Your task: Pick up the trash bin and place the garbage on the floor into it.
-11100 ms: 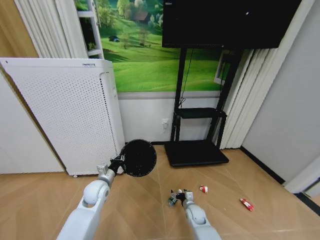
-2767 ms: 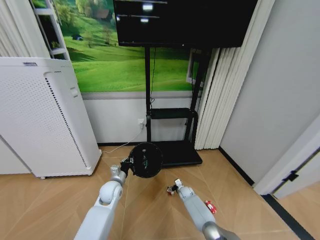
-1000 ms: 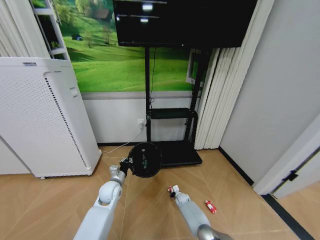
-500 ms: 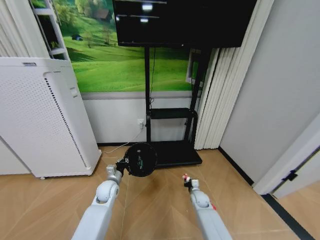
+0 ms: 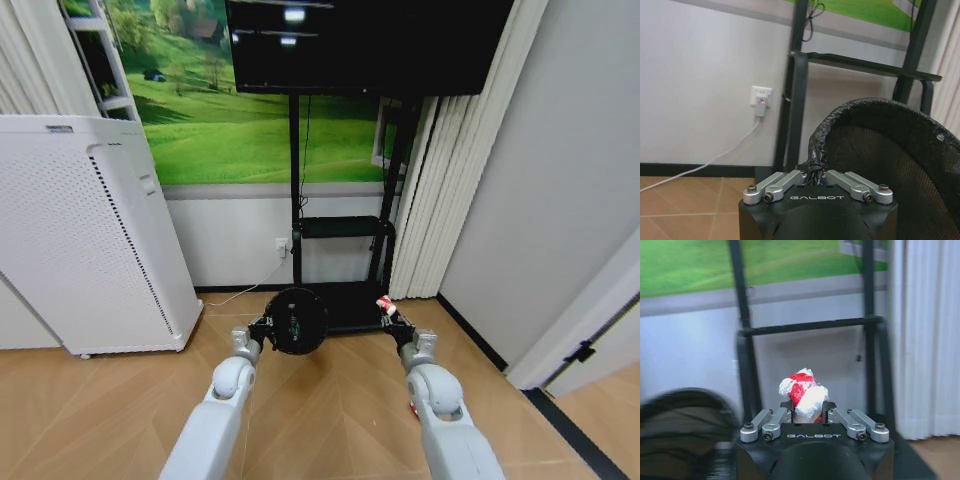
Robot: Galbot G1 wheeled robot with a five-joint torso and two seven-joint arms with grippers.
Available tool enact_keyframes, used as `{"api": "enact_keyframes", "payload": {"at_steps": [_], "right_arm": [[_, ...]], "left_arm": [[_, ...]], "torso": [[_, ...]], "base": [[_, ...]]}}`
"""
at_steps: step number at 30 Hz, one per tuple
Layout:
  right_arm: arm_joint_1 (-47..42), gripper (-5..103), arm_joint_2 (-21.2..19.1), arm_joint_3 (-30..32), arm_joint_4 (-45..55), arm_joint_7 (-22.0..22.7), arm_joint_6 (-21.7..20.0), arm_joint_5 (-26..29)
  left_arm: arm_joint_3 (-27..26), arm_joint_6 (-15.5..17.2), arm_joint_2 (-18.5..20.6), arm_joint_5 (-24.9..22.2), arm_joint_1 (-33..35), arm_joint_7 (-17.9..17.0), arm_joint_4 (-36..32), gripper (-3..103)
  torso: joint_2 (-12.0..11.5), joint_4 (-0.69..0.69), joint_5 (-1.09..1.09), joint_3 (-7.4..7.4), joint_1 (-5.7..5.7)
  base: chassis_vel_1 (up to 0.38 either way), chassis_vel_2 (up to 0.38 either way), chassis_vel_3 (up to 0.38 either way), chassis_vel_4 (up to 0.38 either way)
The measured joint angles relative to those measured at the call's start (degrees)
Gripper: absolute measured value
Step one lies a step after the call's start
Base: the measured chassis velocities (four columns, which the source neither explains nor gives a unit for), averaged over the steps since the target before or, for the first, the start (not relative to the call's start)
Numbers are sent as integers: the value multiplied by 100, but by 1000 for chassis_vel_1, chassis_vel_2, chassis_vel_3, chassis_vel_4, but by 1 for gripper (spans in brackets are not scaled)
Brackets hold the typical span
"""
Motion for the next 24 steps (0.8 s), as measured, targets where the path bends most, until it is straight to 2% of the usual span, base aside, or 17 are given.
{"api": "enact_keyframes", "payload": {"at_steps": [5, 10, 12, 13, 14, 16, 17, 19, 20, 22, 23, 24], "right_arm": [[-46, 27, -64, -414, 33, -41, -28, 76], [-10, 27, -68, -623, -54, -66, -41, 73], [190, 24, -6, -1004, -309, -5, -92, -77], [293, 29, 19, -1160, -412, 21, -146, -135], [293, 29, 19, -1160, -412, 21, -146, -135], [383, 39, 26, -1340, -557, 33, -180, -213], [383, 39, 26, -1340, -557, 33, -180, -213], [408, 50, 24, -1381, -660, 33, -184, -282], [408, 50, 24, -1381, -660, 33, -184, -282], [412, 61, 23, -1388, -709, 32, -180, -326], [412, 61, 23, -1388, -709, 32, -180, -326], [418, 67, 24, -1389, -727, 42, -175, -344]], "left_arm": [[327, 23, -202, 42, -124, -104, 89, 3], [404, 23, -261, 72, -141, -115, 113, 3], [487, 18, -323, 152, -146, -126, 167, 3], [513, 7, -348, 200, -145, -125, 208, 3], [513, 7, -348, 200, -145, -125, 208, 3], [515, -13, -389, 247, -143, -118, 240, 3], [515, -13, -389, 247, -143, -118, 240, 3], [506, -17, -393, 253, -136, -110, 241, 3], [506, -17, -393, 253, -136, -110, 241, 3], [480, -17, -381, 253, -133, -99, 235, 3], [480, -17, -381, 253, -133, -99, 235, 3], [456, -19, -371, 249, -133, -89, 228, 3]], "torso": [[0, -2, 1, 0, 0], [0, -2, 2, 1, 0], [0, 0, 3, 1, 0], [0, 1, 1, 1, 0], [0, 1, 1, 1, 0], [0, 0, 1, 1, 1], [0, 0, 1, 1, 1], [0, -1, 1, 1, 0], [0, -1, 1, 1, 0], [0, -1, 1, 1, 0], [0, -1, 1, 1, 0], [0, -1, 1, 1, 0]], "base": [[0, 0, 0, 0], [0, 0, 0, 0], [0, 0, 0, 0], [0, 0, 0, 0], [0, 0, 0, 0], [0, 0, 0, 0], [0, 0, 0, 0], [0, 0, 0, 0], [0, 0, 0, 0], [0, 0, 0, 0], [0, 0, 0, 0], [0, 0, 0, 0]]}}
